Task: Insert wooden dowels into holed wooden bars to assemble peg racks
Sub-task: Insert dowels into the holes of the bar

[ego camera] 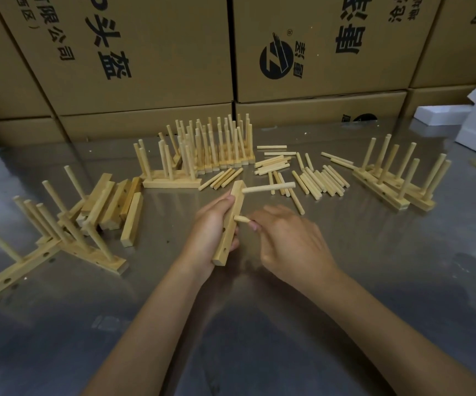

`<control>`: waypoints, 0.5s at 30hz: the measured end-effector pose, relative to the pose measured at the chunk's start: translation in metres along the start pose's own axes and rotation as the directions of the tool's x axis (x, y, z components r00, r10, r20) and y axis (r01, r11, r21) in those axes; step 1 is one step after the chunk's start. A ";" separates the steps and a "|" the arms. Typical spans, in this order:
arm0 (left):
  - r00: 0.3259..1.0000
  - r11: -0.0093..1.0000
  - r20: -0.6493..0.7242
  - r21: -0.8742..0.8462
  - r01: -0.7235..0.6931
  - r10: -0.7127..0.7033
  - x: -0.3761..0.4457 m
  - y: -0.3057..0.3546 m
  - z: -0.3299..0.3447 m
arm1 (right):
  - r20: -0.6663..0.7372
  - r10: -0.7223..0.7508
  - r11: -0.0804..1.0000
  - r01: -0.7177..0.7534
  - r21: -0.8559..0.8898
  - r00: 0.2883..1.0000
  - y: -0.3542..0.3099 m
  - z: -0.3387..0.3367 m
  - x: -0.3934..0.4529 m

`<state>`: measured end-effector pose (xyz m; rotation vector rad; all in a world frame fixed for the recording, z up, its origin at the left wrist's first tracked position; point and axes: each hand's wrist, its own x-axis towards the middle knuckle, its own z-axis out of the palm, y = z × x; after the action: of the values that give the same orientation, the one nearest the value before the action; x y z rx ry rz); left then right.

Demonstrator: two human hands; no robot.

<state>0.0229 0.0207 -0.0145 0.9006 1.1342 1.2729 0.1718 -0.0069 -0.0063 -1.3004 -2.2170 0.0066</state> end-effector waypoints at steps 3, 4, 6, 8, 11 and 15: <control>0.999 0.998 -0.023 0.047 -0.041 0.042 -0.002 -0.002 0.001 | -0.001 -0.032 0.997 0.032 -0.069 0.999 -0.001 -0.007 -0.002; 0.998 0.995 -0.034 0.077 -0.058 0.060 -0.003 -0.003 0.001 | 0.003 -0.046 0.995 0.046 -0.090 0.999 -0.002 -0.008 -0.002; 0.996 0.991 -0.049 0.110 -0.070 0.076 -0.004 -0.005 0.002 | 0.012 -0.075 0.990 0.076 -0.119 0.997 -0.002 -0.010 -0.003; 0.996 0.990 -0.050 0.130 -0.061 0.068 -0.005 -0.006 0.003 | 0.038 -0.078 0.990 0.082 -0.114 0.996 -0.002 -0.011 -0.002; 0.995 0.984 -0.060 0.164 -0.063 0.074 -0.007 -0.007 0.006 | 0.076 -0.067 0.994 0.073 -0.084 0.995 -0.002 -0.010 -0.002; 0.991 0.974 -0.050 0.195 -0.112 0.123 -0.011 -0.008 0.013 | 0.060 -0.019 0.997 0.023 -0.068 0.998 -0.002 -0.008 -0.002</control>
<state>0.0380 0.0105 -0.0173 1.0920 1.2847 1.3100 0.1748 -0.0121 0.0002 -1.3295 -2.2998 -0.0399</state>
